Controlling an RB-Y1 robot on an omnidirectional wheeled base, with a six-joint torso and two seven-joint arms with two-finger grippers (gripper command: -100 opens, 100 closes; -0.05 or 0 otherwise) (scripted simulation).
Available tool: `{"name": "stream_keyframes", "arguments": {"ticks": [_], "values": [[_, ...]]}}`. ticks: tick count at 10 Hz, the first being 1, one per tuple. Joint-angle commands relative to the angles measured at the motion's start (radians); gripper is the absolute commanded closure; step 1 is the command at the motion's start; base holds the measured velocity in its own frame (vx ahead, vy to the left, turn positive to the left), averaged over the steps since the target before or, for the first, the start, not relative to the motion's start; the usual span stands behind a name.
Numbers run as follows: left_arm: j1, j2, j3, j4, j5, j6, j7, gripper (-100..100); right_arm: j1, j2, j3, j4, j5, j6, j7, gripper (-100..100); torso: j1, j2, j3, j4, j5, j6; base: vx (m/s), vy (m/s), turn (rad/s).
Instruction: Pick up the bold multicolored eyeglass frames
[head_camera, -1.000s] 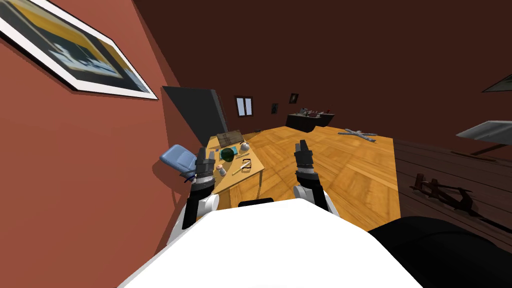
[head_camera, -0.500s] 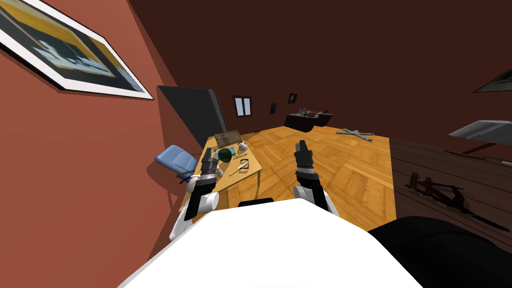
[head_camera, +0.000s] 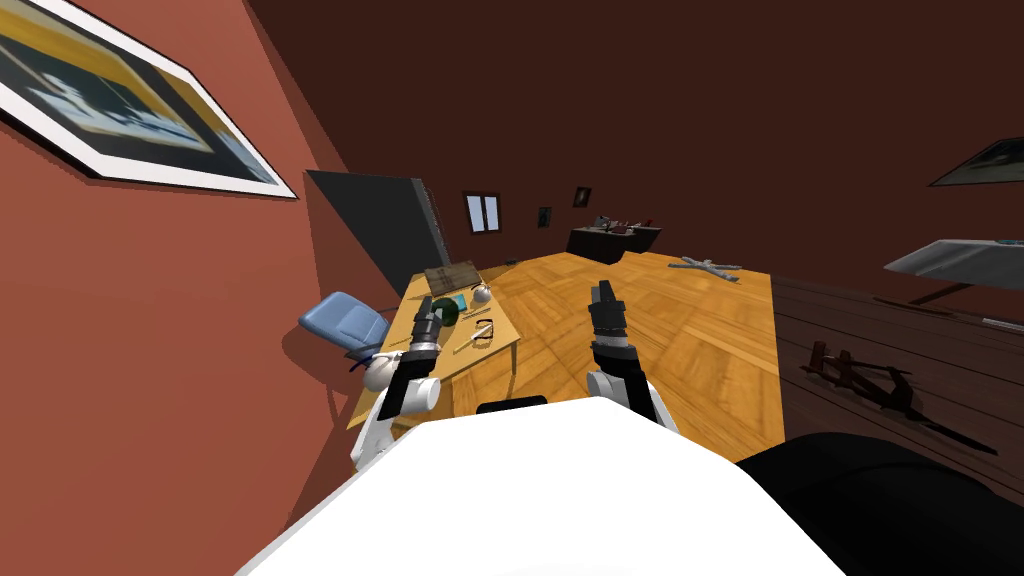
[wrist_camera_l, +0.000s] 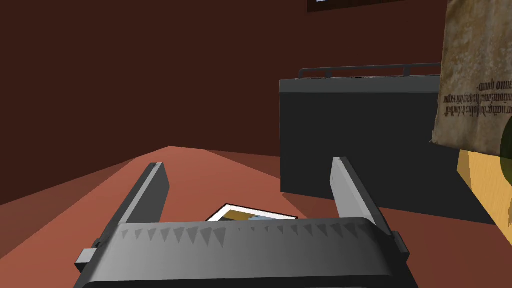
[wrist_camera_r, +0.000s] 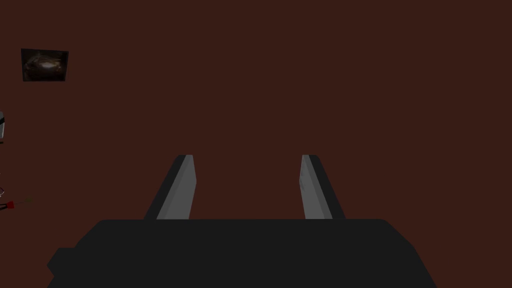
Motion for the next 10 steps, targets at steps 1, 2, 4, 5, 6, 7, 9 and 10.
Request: {"name": "stream_keyframes", "arguments": {"ticks": [1, 2, 4, 5, 6, 7, 9, 10], "values": [[-0.032, 0.005, 0.004, 0.048, 0.014, 0.050, 0.014, -100, 0.000, 0.000, 0.000, 0.000, 0.000, 0.000, 0.000, 0, 0.000, 0.000, 0.000, 0.000, 0.000, 0.000, 0.011, -0.086, -0.046], [-0.032, 0.005, 0.004, 0.048, 0.014, 0.071, 0.014, -100, 0.000, 0.000, 0.000, 0.000, 0.000, 0.000, 0.000, 0, -0.002, -0.001, 0.000, 0.000, 0.000, 0.000, 0.013, -0.068, -0.010], [-0.057, 0.007, 0.007, 0.077, 0.024, 0.122, 0.023, -100, 0.000, 0.000, 0.000, 0.000, 0.000, 0.000, 0.000, 0, -0.001, -0.001, 0.000, 0.000, 0.000, 0.000, 0.014, -0.056, -0.021], [-0.082, 0.009, 0.011, 0.107, 0.034, 0.167, 0.031, -100, 0.000, 0.000, 0.000, 0.000, 0.000, 0.000, 0.000, 0, 0.000, -0.001, 0.000, 0.000, 0.000, 0.000, 0.010, -0.059, -0.028], [-0.082, 0.009, 0.011, 0.107, 0.034, 0.174, 0.031, -100, 0.000, 0.000, 0.000, 0.000, 0.000, 0.000, 0.000, 0, 0.000, -0.001, 0.000, 0.000, 0.000, 0.000, 0.010, -0.048, -0.015], [-0.108, 0.011, 0.015, 0.139, 0.044, 0.211, 0.040, -100, 0.000, 0.000, 0.000, 0.000, 0.000, 0.000, 0.000, 0, 0.000, 0.000, 0.000, 0.000, 0.000, 0.000, 0.027, -0.061, -0.037], [-0.135, 0.012, 0.020, 0.172, 0.054, 0.271, 0.049, -100, 0.000, 0.000, 0.000, 0.000, 0.000, 0.000, 0.000, 0, 0.000, -0.001, -0.001, 0.000, 0.000, 0.000, 0.014, -0.051, -0.021], [-0.135, 0.012, 0.020, 0.172, 0.054, 0.280, 0.049, -100, 0.000, 0.000, 0.000, 0.000, 0.000, 0.000, 0.000, 0, 0.000, -0.001, 0.000, 0.000, 0.000, 0.000, 0.006, -0.051, -0.015]]}}
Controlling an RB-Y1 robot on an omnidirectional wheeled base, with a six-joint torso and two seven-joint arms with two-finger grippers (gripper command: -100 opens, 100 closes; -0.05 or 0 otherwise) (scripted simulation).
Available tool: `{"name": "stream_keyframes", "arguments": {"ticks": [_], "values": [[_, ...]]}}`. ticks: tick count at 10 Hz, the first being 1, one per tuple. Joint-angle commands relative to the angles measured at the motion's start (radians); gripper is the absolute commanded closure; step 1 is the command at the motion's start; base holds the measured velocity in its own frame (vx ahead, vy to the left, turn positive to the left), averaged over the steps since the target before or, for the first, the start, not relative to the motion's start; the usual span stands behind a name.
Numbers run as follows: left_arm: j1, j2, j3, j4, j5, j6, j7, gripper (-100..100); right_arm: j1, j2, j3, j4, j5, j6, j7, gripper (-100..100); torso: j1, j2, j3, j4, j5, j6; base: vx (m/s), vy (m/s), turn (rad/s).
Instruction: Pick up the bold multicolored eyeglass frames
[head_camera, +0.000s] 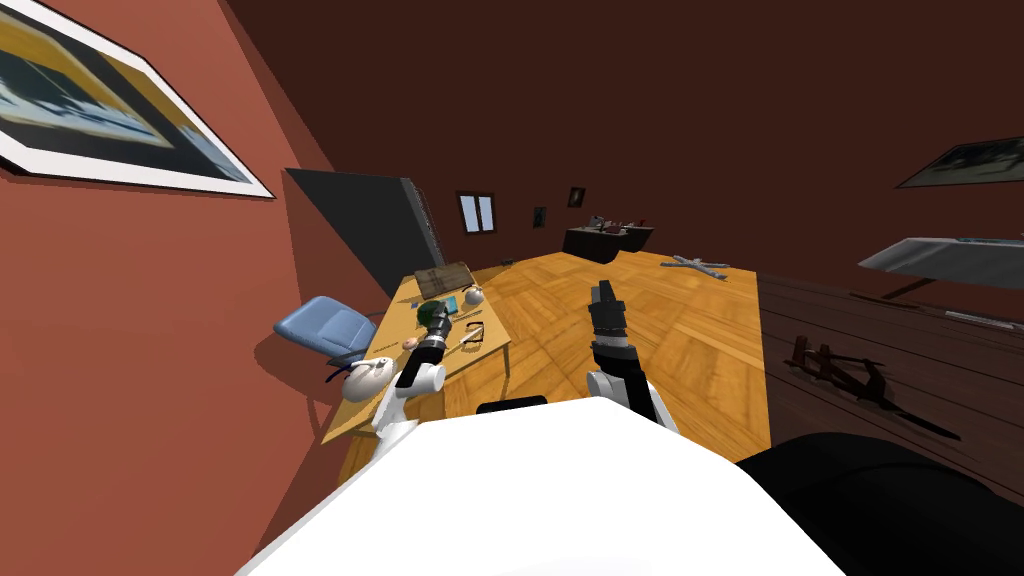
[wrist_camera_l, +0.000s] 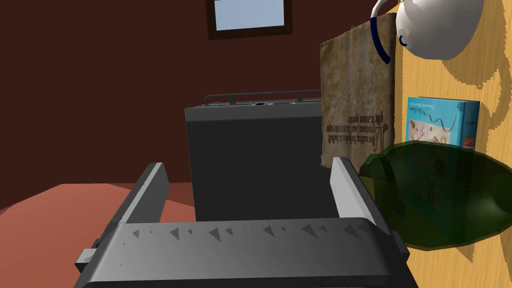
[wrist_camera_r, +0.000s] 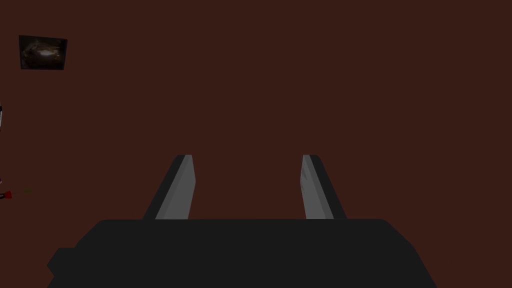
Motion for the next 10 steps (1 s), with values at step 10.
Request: {"name": "stream_keyframes", "arguments": {"ticks": [10], "values": [[-0.129, 0.012, 0.020, 0.187, 0.044, 0.272, 0.035, -100, 0.000, 0.000, 0.000, 0.000, 0.000, 0.000, 0.000, 0, 0.000, -0.001, 0.000, 0.000, 0.000, 0.000, 0.019, -0.048, -0.020]]}}
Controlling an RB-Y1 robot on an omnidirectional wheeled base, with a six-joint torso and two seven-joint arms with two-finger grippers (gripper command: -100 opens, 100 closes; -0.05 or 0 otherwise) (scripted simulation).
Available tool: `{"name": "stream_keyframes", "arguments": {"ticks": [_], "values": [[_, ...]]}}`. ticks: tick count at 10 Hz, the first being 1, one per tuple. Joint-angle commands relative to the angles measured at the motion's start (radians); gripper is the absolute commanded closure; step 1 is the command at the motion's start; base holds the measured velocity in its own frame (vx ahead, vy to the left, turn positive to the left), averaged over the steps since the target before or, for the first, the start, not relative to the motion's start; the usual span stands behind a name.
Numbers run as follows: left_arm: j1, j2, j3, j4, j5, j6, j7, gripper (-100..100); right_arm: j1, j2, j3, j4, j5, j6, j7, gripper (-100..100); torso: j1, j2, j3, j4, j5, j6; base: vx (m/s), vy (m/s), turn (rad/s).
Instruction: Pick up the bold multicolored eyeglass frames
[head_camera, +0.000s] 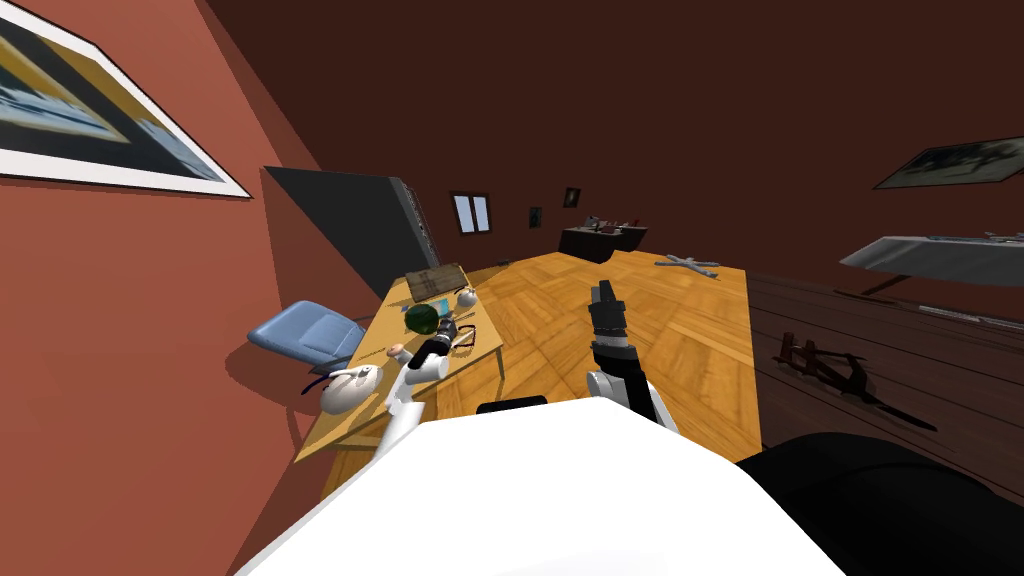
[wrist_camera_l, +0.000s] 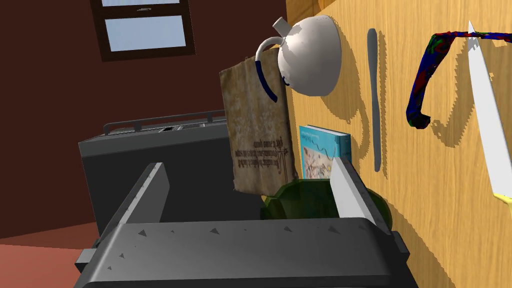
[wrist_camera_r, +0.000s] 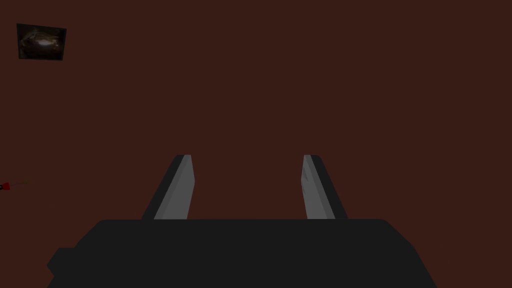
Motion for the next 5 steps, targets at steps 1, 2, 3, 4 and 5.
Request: {"name": "stream_keyframes", "arguments": {"ticks": [1, 2, 3, 4, 5], "values": [[-0.034, 0.002, 0.005, 0.050, 0.006, 0.050, 0.005, -100, 0.000, 0.000, 0.000, 0.000, 0.000, 0.000, 0.000, 0, 0.000, 0.000, 0.000, 0.000, 0.000, 0.000, 0.019, -0.041, -0.024], [-0.034, 0.002, 0.005, 0.053, 0.006, 0.063, 0.005, -100, 0.000, 0.000, 0.000, 0.000, 0.000, 0.000, 0.000, 0, 0.000, 0.000, 0.000, 0.000, 0.000, 0.000, 0.019, -0.033, -0.014], [-0.060, 0.006, 0.010, 0.096, 0.013, 0.095, 0.009, -100, 0.000, 0.000, 0.000, 0.000, 0.000, 0.000, 0.000, 0, 0.000, 0.000, 0.000, 0.000, 0.000, 0.000, 0.026, -0.037, -0.020], [-0.060, 0.006, 0.010, 0.096, 0.013, 0.111, 0.009, -100, 0.000, 0.000, 0.000, 0.000, 0.000, 0.000, 0.000, 0, 0.000, -0.001, 0.000, 0.000, 0.000, 0.000, 0.019, -0.032, -0.011], [-0.086, 0.010, 0.015, 0.138, 0.019, 0.142, 0.012, -100, 0.000, 0.000, 0.000, 0.000, 0.000, 0.000, 0.000, 0, 0.001, 0.000, 0.000, 0.000, 0.000, 0.000, 0.015, -0.039, -0.023]]}}
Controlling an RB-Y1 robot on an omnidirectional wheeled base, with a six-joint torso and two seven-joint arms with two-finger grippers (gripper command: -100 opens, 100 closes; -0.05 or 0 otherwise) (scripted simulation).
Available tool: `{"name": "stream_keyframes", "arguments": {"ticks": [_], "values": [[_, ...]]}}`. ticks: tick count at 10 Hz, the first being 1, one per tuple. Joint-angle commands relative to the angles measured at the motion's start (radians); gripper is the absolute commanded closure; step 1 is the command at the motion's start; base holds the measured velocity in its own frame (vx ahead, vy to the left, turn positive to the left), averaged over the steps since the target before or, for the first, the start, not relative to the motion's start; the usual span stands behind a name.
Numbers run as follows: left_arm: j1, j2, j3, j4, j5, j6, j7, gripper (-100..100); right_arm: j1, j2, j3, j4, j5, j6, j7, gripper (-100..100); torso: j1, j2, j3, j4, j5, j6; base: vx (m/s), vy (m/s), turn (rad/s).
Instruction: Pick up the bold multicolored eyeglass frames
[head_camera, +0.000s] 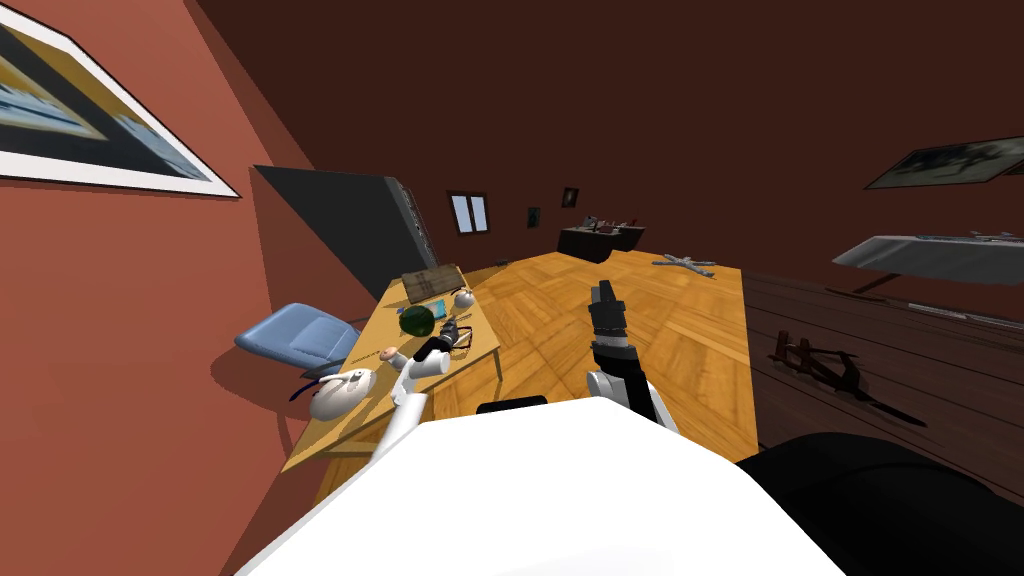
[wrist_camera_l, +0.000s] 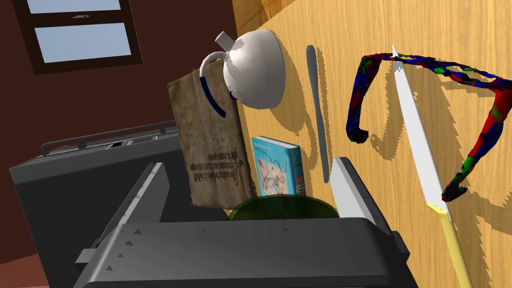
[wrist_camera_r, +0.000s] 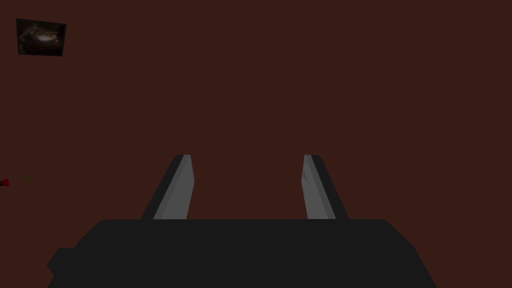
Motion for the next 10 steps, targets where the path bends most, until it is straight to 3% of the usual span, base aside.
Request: {"name": "stream_keyframes", "arguments": {"ticks": [1, 4, 5, 6, 7, 9, 10], "values": [[-0.017, -0.002, 0.003, 0.025, -0.001, 0.037, 0.002, -100, 0.000, 0.000, 0.000, 0.000, 0.000, 0.000, 0.000, 0, 0.000, 0.000, 0.000, 0.000, 0.000, 0.000, 0.014, -0.032, -0.007], [-0.066, 0.006, 0.012, 0.098, 0.009, 0.123, 0.005, -100, 0.000, 0.000, 0.000, 0.000, 0.000, 0.000, 0.000, 0, 0.001, 0.000, 0.000, 0.000, 0.000, 0.000, 0.021, -0.026, -0.012], [-0.066, 0.006, 0.012, 0.111, 0.009, 0.123, 0.005, -100, 0.000, 0.000, 0.000, 0.000, 0.000, 0.000, 0.000, 0, 0.001, -0.001, 0.000, 0.000, 0.000, 0.000, 0.021, -0.019, -0.012], [-0.090, 0.010, 0.017, 0.145, 0.013, 0.162, 0.006, -100, 0.000, 0.000, 0.000, 0.000, 0.000, 0.000, 0.000, 0, 0.001, 0.000, 0.000, 0.000, 0.000, 0.000, 0.025, -0.022, -0.019], [-0.090, 0.010, 0.017, 0.154, 0.013, 0.162, 0.006, -100, 0.000, 0.000, 0.000, 0.000, 0.000, 0.000, 0.000, 0, 0.001, -0.001, 0.000, 0.000, 0.000, 0.000, 0.023, -0.019, -0.007], [-0.133, 0.017, 0.025, 0.221, 0.019, 0.224, 0.006, -100, 0.000, 0.000, 0.000, 0.000, 0.000, 0.000, 0.000, 0, 0.001, -0.001, 0.000, 0.000, 0.000, 0.000, 0.035, -0.019, -0.016], [-0.133, 0.017, 0.025, 0.236, 0.019, 0.234, 0.006, -100, 0.000, 0.000, 0.000, 0.000, 0.000, 0.000, 0.000, 0, 0.001, -0.001, -0.001, 0.000, 0.000, 0.000, 0.036, -0.012, -0.008]]}}
